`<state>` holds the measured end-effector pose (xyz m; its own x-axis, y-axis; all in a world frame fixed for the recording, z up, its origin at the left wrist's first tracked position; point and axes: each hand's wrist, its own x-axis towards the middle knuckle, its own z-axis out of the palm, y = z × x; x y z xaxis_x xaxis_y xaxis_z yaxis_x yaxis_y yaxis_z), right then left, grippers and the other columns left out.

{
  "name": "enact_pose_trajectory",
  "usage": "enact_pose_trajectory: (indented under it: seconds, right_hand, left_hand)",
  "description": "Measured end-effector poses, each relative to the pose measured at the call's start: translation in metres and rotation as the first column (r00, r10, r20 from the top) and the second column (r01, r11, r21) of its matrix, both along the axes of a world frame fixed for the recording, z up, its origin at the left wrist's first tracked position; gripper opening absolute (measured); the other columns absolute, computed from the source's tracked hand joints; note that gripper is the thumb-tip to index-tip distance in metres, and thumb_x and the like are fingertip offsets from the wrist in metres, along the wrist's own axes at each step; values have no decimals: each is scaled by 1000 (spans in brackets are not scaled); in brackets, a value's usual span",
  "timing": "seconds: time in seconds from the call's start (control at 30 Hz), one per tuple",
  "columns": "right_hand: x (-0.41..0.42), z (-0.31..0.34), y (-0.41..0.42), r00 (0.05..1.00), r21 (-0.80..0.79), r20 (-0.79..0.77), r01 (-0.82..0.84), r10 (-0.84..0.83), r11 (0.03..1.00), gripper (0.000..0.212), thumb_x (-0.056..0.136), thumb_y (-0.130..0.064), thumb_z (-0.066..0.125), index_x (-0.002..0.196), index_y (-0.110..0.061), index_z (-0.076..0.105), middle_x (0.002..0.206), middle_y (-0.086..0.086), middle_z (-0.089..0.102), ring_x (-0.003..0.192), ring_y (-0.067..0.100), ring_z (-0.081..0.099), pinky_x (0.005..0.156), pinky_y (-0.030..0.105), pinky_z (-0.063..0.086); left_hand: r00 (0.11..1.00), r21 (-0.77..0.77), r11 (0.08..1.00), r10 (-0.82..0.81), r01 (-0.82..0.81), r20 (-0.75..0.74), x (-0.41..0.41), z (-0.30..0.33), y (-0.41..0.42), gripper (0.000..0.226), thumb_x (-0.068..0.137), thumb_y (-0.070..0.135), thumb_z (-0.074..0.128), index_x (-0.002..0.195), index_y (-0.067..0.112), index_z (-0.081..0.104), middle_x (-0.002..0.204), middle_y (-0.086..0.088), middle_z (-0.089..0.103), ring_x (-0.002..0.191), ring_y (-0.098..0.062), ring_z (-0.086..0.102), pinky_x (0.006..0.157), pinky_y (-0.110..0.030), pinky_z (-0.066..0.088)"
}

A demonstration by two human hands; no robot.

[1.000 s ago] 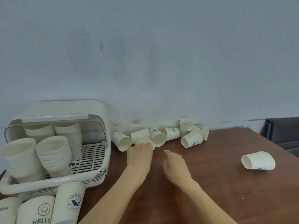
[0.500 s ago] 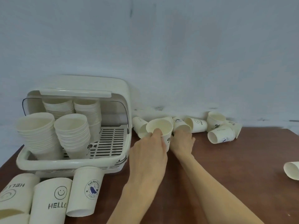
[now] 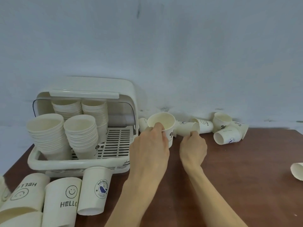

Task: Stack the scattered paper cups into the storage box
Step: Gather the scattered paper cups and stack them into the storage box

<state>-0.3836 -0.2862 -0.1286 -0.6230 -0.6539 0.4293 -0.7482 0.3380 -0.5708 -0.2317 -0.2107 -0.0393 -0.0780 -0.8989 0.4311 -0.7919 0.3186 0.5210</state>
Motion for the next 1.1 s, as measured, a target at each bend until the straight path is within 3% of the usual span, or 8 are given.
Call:
enact_pose_trajectory:
  seconds: [0.23,0.37,0.53,0.63,0.9,1.1]
  right_hand:
    - [15,20,59,996,-211,91,19,0,977,24,93,-13,47,111,-8,63,80,7,61,84,30,54,70,34,35]
    - [39,34,86,996,-226,61,-50,65,973,22,93,-13,52,110,-11,65,69,-7,43,80,27,52,67,32,31]
    - [71,50,113,977,-230,47,-192,208,954,21,95,-14,52,110,-13,66,66,-20,35,80,23,50,69,32,33]
    - [89,60,125,961,-214,11,-269,277,939,20,95,-16,51,109,-17,66,68,-17,44,80,20,50,69,31,35]
    - [142,106,130,878,-188,-96,-478,468,858,22,95,-17,50,111,-20,64,86,-6,64,89,18,56,73,31,41]
    - [196,136,109,766,-152,-233,-637,599,756,19,97,-19,47,105,-17,63,84,-4,60,85,18,53,72,33,43]
  left_hand:
    - [1000,-6,1000,-9,9,21,5,8,17,17,100,31,35,95,22,48,88,3,60,81,-23,59,66,-36,44]
    - [1000,17,1000,14,-14,-2,22,9,35,15,100,31,36,94,25,48,84,9,56,77,-17,52,64,-31,37]
    - [998,61,997,51,-53,26,53,13,58,20,100,33,34,103,26,53,89,8,60,83,-17,57,69,-34,46]
    - [997,49,996,76,-77,26,76,19,71,20,101,33,32,101,27,51,88,9,58,79,-14,53,65,-29,40]
    - [986,13,987,163,-162,-32,136,35,95,22,100,35,34,99,27,54,90,8,63,83,-15,60,70,-35,48]
    - [970,46,970,240,-238,-34,176,42,114,26,101,38,29,105,30,53,100,11,62,91,-13,59,71,-29,45]
